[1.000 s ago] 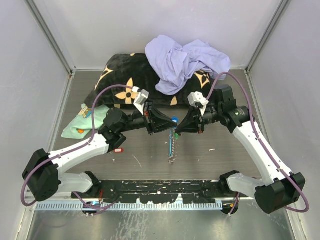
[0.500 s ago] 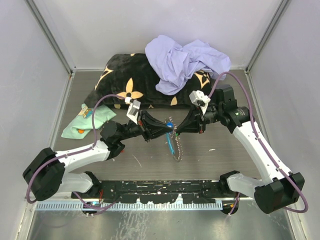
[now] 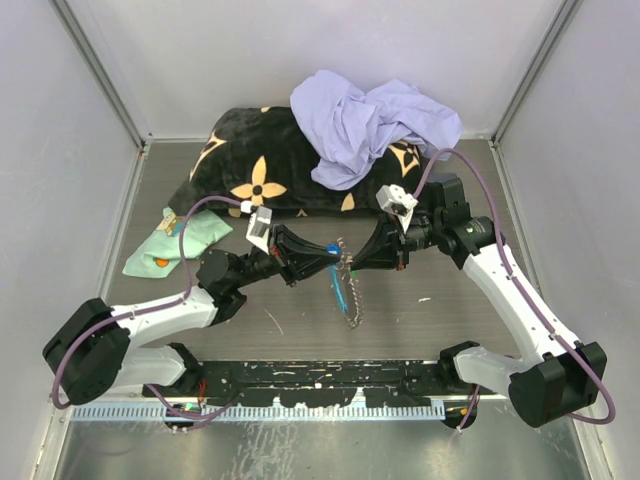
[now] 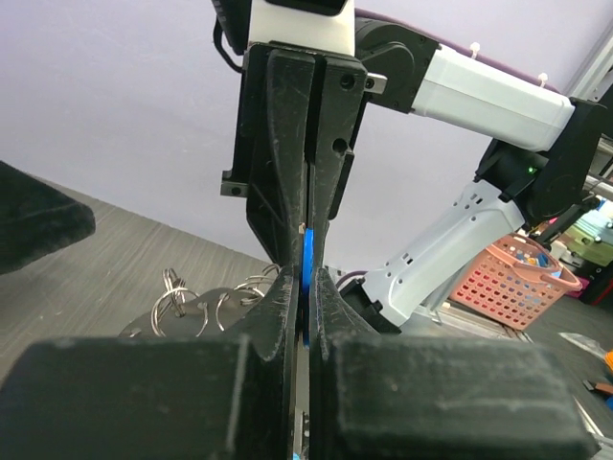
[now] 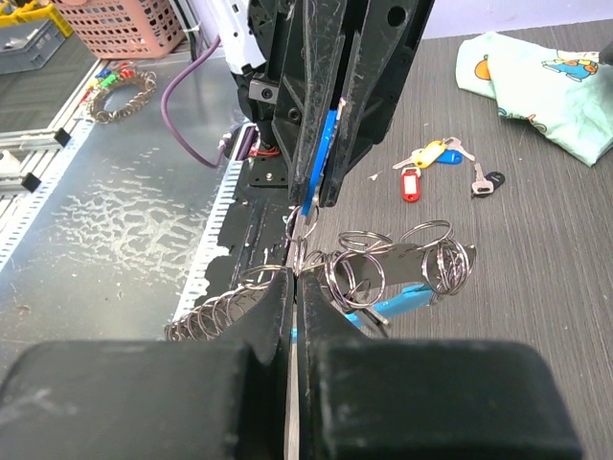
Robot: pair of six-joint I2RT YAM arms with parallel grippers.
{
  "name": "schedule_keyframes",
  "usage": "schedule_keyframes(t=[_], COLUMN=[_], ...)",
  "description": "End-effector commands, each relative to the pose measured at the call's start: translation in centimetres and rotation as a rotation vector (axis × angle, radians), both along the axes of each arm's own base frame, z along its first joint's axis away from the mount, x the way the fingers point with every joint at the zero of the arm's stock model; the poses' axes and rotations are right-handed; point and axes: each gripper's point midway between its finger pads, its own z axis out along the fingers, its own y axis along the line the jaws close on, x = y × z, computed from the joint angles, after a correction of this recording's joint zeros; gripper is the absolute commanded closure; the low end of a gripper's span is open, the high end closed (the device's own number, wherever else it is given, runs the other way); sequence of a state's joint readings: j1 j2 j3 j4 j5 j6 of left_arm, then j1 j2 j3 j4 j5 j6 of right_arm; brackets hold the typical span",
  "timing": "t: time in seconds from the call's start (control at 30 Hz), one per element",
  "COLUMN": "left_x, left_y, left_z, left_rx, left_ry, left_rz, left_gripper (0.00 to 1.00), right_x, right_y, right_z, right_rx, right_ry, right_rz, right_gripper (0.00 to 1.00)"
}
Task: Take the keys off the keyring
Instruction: Remove the key from the keyring.
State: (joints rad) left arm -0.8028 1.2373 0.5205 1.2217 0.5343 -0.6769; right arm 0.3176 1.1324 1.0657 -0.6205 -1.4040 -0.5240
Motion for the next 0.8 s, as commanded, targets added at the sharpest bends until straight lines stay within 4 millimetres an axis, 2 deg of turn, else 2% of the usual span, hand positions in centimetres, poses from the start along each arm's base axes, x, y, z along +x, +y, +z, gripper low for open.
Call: schedule_keyframes(t=[0.0,0.33,0.77], left_x=[0.5,0.4,0.4], left_y=[1.9,1.6,1.1], left_z=[2.8,5.6,8.0], left_rx=[-0.086,-0.01,0.103], left_ry=[-0.072,-0.071,-0.064], left_rz=[0.085,0.072,0.06], left_gripper=[1.0,1.0,1.0], right_x=[-0.6,-0.6,-0.1], right_y=[-0.1,0.2,1.2], right_z=[1.3,-0.4,-0.7], right_rx=[0.041,0.013,0.009], right_ry=[-0.05,-0.078,-0.161], right_rz=[0.028,0.028,0.055], right_gripper=[0.99,0.95,0.92])
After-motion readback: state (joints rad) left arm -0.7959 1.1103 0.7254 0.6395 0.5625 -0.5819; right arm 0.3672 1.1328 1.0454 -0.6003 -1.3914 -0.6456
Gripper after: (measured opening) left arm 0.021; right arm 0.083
